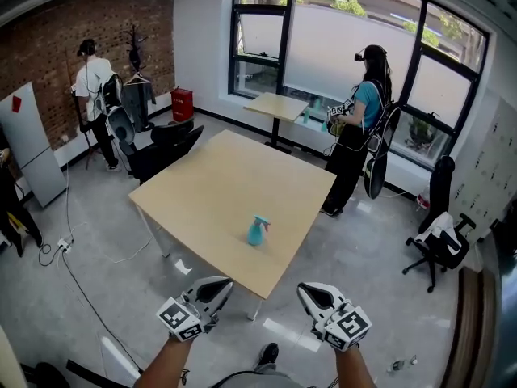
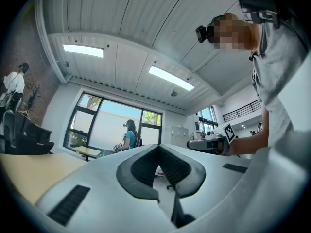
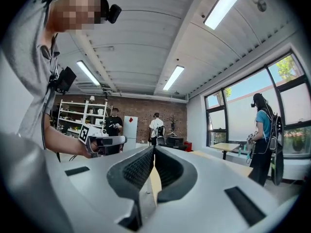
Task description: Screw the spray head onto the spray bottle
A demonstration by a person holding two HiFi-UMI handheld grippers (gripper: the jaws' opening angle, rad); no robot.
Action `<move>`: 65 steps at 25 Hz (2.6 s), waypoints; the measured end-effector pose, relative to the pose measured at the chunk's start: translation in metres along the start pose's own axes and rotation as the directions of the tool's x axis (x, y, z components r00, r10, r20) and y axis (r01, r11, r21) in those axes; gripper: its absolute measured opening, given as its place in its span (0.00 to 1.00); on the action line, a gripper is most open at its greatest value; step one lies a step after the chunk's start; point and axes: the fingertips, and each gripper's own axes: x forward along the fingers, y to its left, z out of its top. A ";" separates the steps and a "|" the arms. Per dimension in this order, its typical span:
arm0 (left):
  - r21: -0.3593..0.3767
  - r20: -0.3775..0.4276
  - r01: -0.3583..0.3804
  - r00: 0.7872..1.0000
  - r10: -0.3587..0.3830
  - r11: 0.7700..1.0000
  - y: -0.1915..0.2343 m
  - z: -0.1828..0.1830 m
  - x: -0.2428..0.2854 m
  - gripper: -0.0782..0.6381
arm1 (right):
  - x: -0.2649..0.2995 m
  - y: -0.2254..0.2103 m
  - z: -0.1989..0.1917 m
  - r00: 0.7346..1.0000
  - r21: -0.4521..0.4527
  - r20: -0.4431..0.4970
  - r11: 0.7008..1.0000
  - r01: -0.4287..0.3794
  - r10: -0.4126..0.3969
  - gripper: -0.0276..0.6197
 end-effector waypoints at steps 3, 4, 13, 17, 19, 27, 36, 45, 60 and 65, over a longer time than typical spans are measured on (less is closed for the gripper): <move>0.002 -0.025 -0.032 0.999 0.032 0.999 0.024 -0.018 0.030 0.12 | 0.024 -0.039 -0.009 0.999 0.016 0.006 0.999 -0.041 0.041 0.05; 0.006 -0.032 -0.045 0.998 0.045 0.999 0.032 -0.023 0.041 0.12 | 0.033 -0.052 -0.010 0.998 0.019 0.009 0.998 -0.059 0.059 0.05; 0.012 -0.092 -0.152 0.984 0.152 0.988 0.089 -0.061 0.110 0.12 | 0.091 -0.130 -0.021 0.982 0.032 0.010 0.981 -0.189 0.189 0.05; 0.009 -0.108 -0.181 0.978 0.181 0.983 0.106 -0.071 0.126 0.12 | 0.100 -0.150 -0.030 0.978 0.052 0.005 0.977 -0.208 0.208 0.05; 0.010 -0.114 -0.181 0.977 0.181 0.983 0.121 -0.073 0.137 0.12 | 0.111 -0.163 -0.030 0.979 0.057 0.003 0.977 -0.204 0.204 0.05; -0.027 -0.142 -0.165 0.977 0.160 0.986 0.198 -0.092 0.164 0.12 | 0.173 -0.195 -0.033 0.981 0.069 -0.032 0.980 -0.187 0.190 0.05; -0.085 -0.222 -0.057 0.974 0.037 0.995 0.286 -0.153 0.190 0.12 | 0.260 -0.222 -0.059 0.972 0.094 -0.165 0.984 -0.153 0.167 0.05; -0.129 -0.390 0.016 0.919 -0.065 0.992 0.321 -0.266 0.202 0.38 | 0.323 -0.235 -0.129 0.869 0.087 -0.450 0.978 -0.189 0.208 0.18; 0.007 -0.568 0.249 0.798 -0.201 0.968 0.305 -0.396 0.249 0.67 | 0.371 -0.237 -0.281 0.450 -0.085 -0.879 0.879 -0.468 0.154 0.23; 0.000 -0.539 0.222 0.821 -0.187 0.975 0.314 -0.402 0.252 0.63 | 0.377 -0.234 -0.280 0.436 -0.183 -0.888 0.761 -0.622 0.143 0.23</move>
